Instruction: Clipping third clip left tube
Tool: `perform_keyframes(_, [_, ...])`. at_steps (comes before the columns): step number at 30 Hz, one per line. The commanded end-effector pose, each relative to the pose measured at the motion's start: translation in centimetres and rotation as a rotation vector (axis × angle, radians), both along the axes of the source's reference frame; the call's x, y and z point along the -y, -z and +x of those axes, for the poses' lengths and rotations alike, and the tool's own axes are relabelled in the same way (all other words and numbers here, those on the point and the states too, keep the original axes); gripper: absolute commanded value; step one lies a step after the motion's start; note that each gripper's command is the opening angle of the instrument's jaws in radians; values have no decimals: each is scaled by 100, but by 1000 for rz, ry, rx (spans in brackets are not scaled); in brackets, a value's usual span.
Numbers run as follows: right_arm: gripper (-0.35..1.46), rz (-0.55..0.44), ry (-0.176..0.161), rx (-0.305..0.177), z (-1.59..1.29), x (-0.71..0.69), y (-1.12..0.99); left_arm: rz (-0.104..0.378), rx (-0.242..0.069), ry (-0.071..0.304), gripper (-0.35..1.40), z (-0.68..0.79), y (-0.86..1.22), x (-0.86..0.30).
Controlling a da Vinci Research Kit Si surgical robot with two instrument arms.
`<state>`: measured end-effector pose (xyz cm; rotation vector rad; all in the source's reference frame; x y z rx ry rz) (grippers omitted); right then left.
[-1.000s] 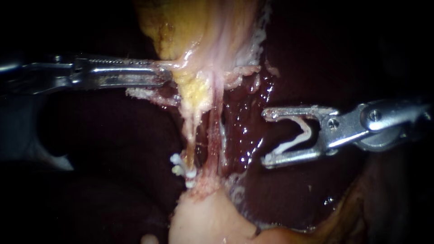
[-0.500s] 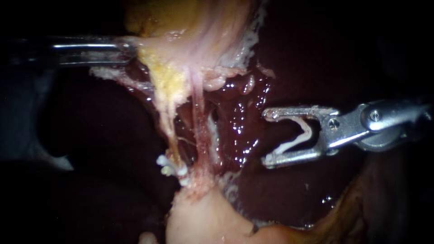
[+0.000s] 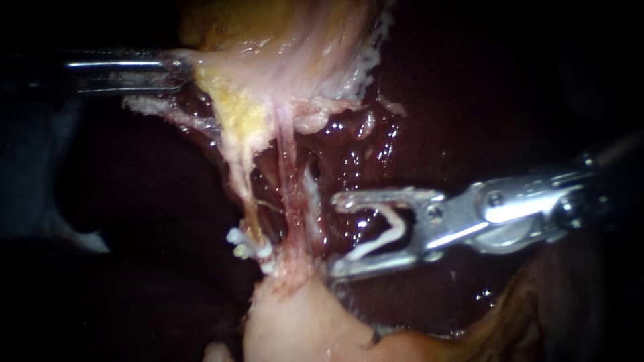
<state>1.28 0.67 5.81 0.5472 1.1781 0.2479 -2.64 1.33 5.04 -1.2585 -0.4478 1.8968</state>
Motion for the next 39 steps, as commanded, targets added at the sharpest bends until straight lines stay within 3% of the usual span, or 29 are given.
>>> perform_keyframes(1, [50,13,-7,-6,6,2,-3,-1,0,0,-35,0,0,0])
perform_keyframes(8, [49,68,-16,-61,41,1,-14,-1,-1,0,-35,0,0,0])
perform_keyframes(27, [49,67,-42,-43,58,-41,-69,-1,-1,0,-35,-1,0,1])
perform_keyframes(33, [45,144,36,-139,69,-36,-70,-1,-1,0,-35,-1,0,1])
perform_keyframes(39, [45,162,38,-181,95,-33,-66,-1,-1,1,-35,-1,-1,0])
